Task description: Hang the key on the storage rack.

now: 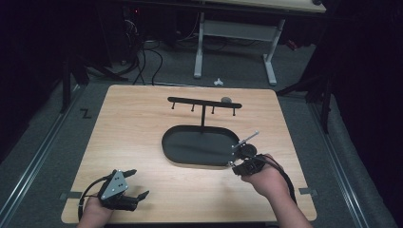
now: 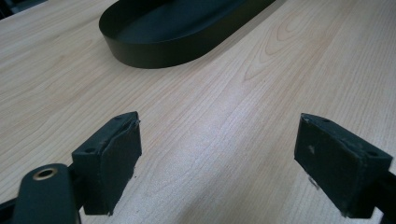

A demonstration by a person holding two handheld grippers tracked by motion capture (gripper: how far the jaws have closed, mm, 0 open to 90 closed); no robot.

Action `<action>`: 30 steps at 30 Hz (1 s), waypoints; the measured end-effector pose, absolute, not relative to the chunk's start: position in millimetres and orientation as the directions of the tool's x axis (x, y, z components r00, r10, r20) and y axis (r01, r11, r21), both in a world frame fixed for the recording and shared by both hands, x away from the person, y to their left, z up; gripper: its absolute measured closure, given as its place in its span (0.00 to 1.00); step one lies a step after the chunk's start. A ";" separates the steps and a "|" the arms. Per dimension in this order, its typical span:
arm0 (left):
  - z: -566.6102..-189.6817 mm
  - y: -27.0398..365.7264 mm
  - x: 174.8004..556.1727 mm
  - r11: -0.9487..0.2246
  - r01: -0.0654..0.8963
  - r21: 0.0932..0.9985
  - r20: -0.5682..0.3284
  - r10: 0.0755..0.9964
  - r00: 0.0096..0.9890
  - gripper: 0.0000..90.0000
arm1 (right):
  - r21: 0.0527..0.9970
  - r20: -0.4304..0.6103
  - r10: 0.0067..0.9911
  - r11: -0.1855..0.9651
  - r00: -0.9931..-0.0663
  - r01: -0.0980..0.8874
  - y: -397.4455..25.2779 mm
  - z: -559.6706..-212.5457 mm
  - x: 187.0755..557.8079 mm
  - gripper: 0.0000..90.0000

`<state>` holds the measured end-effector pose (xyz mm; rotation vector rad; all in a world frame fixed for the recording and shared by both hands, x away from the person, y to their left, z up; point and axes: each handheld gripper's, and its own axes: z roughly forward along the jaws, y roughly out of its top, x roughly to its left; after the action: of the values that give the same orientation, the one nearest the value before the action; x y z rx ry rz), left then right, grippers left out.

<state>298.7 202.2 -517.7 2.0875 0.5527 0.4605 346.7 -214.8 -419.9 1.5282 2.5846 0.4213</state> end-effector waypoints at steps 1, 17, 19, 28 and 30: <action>-517.7 202.2 298.6 -0.495 0.210 0.843 0.113 0.545 0.831 0.17 | 0.291 0.046 0.872 0.455 -0.487 0.842 -214.8 -419.9 346.7 0.94; -517.4 208.1 295.9 -0.489 0.216 0.845 0.113 0.558 0.822 0.17 | 0.310 0.033 0.900 0.403 -0.434 0.861 -239.2 -406.3 349.4 0.94; -517.4 209.3 295.2 -0.485 0.217 0.847 0.113 0.563 0.819 0.17 | 0.317 0.036 0.902 0.397 -0.430 0.861 -240.8 -402.8 350.3 0.94; -517.3 215.0 293.3 -0.473 0.223 0.852 0.109 0.578 0.809 0.17 | 0.362 0.017 0.906 0.388 -0.422 0.848 -244.2 -383.7 357.7 0.94; -517.4 216.1 292.5 -0.474 0.226 0.851 0.108 0.580 0.808 0.17 | 0.365 0.012 0.909 0.384 -0.416 0.848 -244.0 -380.0 359.5 0.94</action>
<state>292.5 216.1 -517.4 2.0643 0.5953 0.4816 359.5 -244.0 -380.0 1.5757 2.4486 0.4730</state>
